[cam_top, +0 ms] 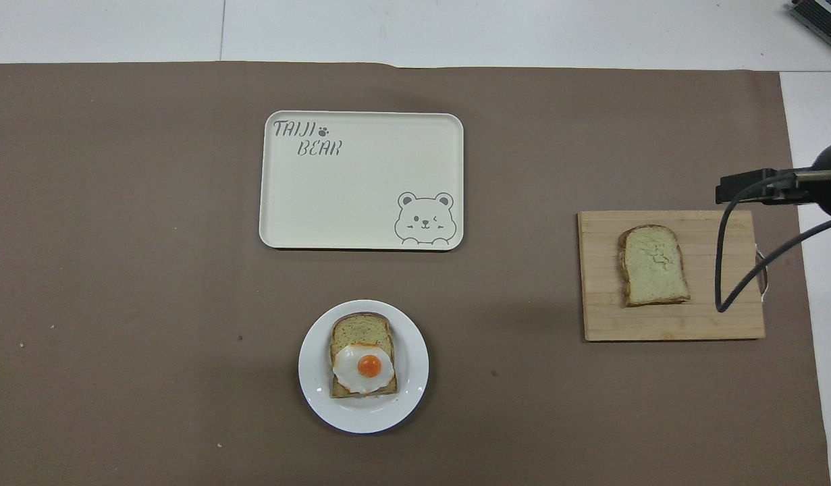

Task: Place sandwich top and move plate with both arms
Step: 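Move the right gripper over the bread slice on the cutting board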

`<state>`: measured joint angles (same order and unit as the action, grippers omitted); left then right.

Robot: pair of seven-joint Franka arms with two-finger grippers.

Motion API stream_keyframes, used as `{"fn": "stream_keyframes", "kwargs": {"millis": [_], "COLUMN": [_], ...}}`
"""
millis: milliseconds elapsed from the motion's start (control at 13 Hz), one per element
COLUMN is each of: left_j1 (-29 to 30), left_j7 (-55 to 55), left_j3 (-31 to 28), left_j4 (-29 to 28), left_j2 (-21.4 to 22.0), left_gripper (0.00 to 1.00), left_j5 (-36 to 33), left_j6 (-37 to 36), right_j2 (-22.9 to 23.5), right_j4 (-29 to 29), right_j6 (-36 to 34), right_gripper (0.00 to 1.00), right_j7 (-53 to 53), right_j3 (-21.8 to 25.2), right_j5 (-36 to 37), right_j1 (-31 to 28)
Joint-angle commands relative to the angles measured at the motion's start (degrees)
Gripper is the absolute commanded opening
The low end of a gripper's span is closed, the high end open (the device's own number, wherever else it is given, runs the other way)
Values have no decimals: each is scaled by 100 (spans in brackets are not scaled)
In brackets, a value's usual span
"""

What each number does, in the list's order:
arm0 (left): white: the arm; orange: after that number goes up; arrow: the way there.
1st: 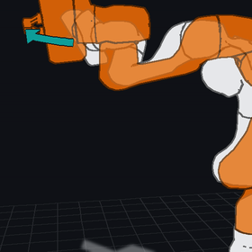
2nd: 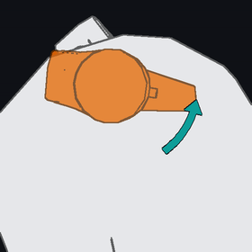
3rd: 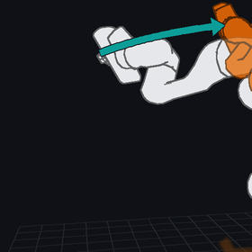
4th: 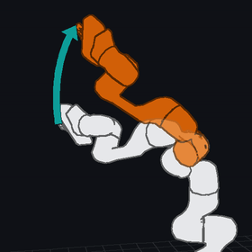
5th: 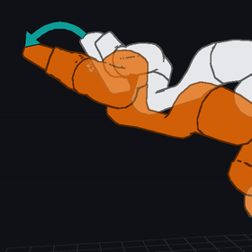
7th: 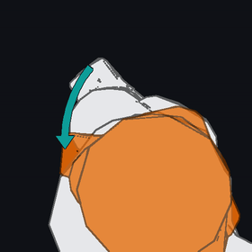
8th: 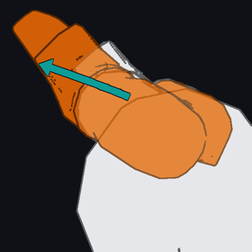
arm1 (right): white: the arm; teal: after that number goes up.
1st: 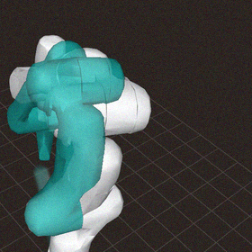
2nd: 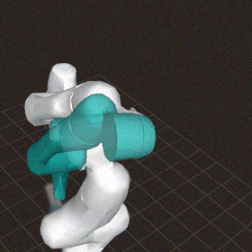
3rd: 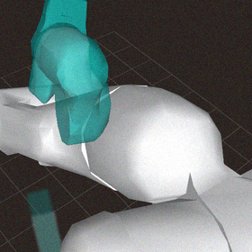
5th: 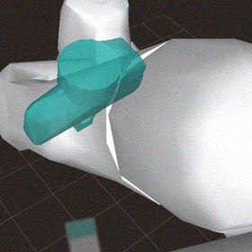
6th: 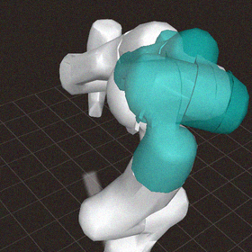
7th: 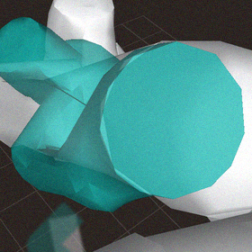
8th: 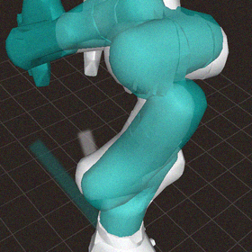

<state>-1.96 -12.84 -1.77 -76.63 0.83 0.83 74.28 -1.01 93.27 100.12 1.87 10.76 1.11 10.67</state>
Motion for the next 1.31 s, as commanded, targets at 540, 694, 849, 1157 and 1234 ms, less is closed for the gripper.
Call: {"fn": "stream_keyframes", "kwargs": {"millis": [540, 694, 849, 1157, 1234], "left_j1": [56, 56, 56, 56, 56], "left_j7": [19, 19, 19, 19, 19], "left_j3": [19, 19, 19, 19, 28], "left_j4": [-133, -133, -141, -133, -133], "left_j2": [128, 128, 128, 128, 128], "left_gripper": [100, 100, 100, 100, 100], "left_j5": [14, 14, 14, 23, 14], "left_j6": [-37, -37, -45, -45, -45], "right_j2": [171, 241, 294, 776, 926], "right_j4": [226, 305, 664, 991, 1069], "right_j6": [209, 288, 892, 1508, 1719], "right_gripper": [100, 100, 100, 100, 100], "right_j7": [41, -125, -537, -767, -768], "right_j3": [-30, -30, -30, -30, -30], "right_j5": [-76, -76, -76, -348, -357], "right_j1": [-126, -240, -250, -267, -285]}}
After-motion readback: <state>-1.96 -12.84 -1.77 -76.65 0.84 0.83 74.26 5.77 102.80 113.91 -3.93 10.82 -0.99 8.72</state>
